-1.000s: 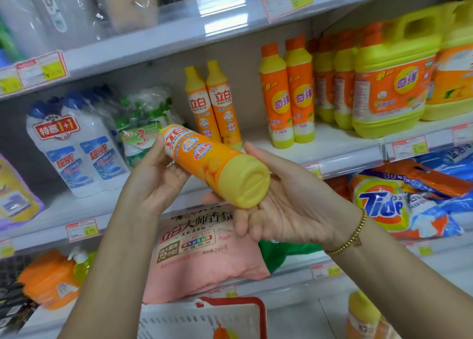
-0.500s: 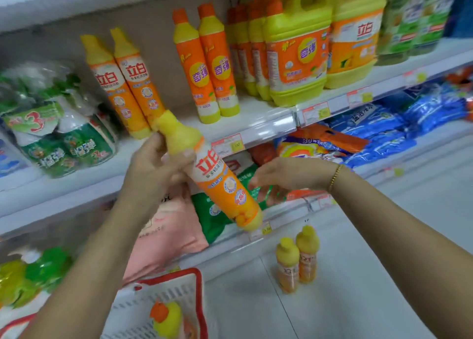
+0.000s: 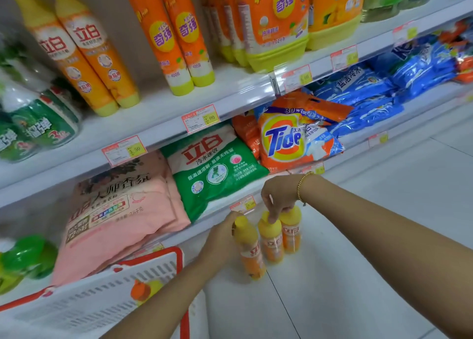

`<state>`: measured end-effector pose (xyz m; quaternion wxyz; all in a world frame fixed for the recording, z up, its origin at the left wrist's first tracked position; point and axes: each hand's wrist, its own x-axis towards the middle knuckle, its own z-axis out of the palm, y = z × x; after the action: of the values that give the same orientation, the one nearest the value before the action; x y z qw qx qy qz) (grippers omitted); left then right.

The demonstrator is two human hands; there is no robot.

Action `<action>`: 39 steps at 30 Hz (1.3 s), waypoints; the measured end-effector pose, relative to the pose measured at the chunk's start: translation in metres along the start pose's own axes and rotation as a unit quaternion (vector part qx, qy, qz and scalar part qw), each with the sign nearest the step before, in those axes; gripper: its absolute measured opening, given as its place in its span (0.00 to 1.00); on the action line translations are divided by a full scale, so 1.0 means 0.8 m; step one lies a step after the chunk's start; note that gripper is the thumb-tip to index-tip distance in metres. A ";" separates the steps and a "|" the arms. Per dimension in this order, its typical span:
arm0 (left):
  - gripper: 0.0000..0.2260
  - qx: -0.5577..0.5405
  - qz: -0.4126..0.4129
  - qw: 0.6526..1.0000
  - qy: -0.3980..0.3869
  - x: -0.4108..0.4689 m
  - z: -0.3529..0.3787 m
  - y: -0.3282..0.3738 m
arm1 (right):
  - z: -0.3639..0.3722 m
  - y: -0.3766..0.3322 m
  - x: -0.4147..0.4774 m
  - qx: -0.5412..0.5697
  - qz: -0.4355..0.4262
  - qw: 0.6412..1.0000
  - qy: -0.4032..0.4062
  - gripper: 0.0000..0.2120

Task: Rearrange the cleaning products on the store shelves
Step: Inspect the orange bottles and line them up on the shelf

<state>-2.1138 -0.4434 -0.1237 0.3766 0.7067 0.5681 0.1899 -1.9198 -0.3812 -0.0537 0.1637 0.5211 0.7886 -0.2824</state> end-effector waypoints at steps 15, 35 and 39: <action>0.27 0.057 -0.070 0.993 -0.081 -0.013 -0.012 0.007 | -0.064 -0.031 -0.009 0.009 -0.009 1.000 0.016 0.10; 0.27 -0.097 -0.026 0.879 0.466 0.151 -0.426 0.070 | -0.176 -0.160 0.124 -0.046 0.007 0.705 0.708 0.15; 0.14 -0.057 -0.012 0.881 0.470 0.162 -0.433 0.078 | -0.176 -0.158 0.126 -0.039 -0.006 0.694 0.718 0.15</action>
<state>-2.2772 -0.2156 0.1252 0.1072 0.5054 0.6750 0.5268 -2.0710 -0.2587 0.0364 -0.4344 0.5536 0.6794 0.2079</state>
